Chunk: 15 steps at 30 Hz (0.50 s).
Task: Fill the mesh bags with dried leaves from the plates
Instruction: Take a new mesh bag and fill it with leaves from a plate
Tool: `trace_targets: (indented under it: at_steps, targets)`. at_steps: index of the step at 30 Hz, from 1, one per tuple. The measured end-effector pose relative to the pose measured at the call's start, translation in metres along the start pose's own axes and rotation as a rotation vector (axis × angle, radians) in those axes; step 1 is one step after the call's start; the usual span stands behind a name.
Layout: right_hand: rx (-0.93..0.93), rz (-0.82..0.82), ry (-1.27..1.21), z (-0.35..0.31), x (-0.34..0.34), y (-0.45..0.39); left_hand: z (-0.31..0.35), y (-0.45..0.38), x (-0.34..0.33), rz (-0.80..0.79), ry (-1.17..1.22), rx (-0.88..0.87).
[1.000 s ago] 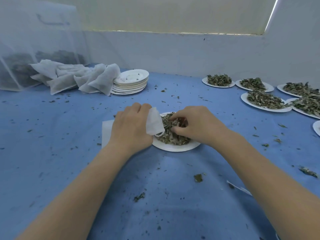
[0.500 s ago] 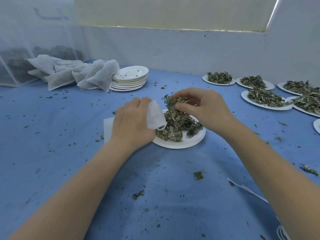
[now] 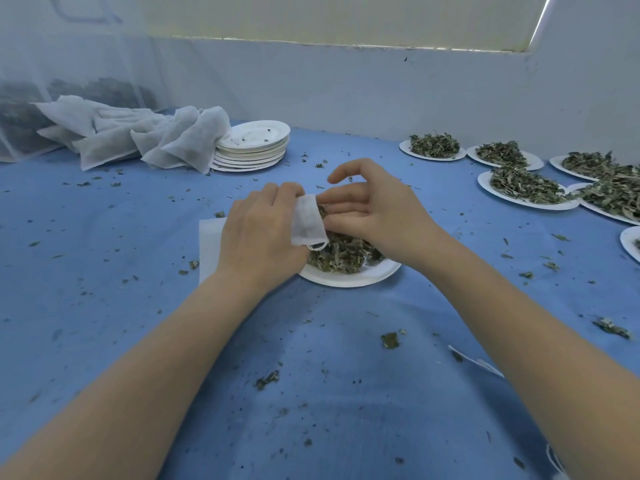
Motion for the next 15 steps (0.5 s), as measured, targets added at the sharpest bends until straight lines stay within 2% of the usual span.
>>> trace_targets:
  at_steps: [4,8,11,15]
  targets:
    - [0.039,0.104,0.025,-0.001,0.002,-0.002,0.003,0.001,0.003,0.035,0.039,-0.004]
    - [0.115,0.188,0.335,-0.004,0.001,-0.003,0.006,0.002,0.003,0.041,0.047,-0.007]
    - [0.079,0.172,0.576,0.005,0.0,-0.004,0.005,0.002,0.004,0.044,0.05,0.016]
    - [-0.024,0.088,0.518,0.014,-0.006,-0.003,0.004,0.002,0.011,0.086,0.079,0.049]
Point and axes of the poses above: each hand's wrist, its own y-axis away from the middle knuckle, its own x-axis out of the back of the hand, z = x × y, the point moved 8 cm from there along -y, towards the middle knuckle, and after that the axes turned 6 degrees about x, right-handed, at the moved point
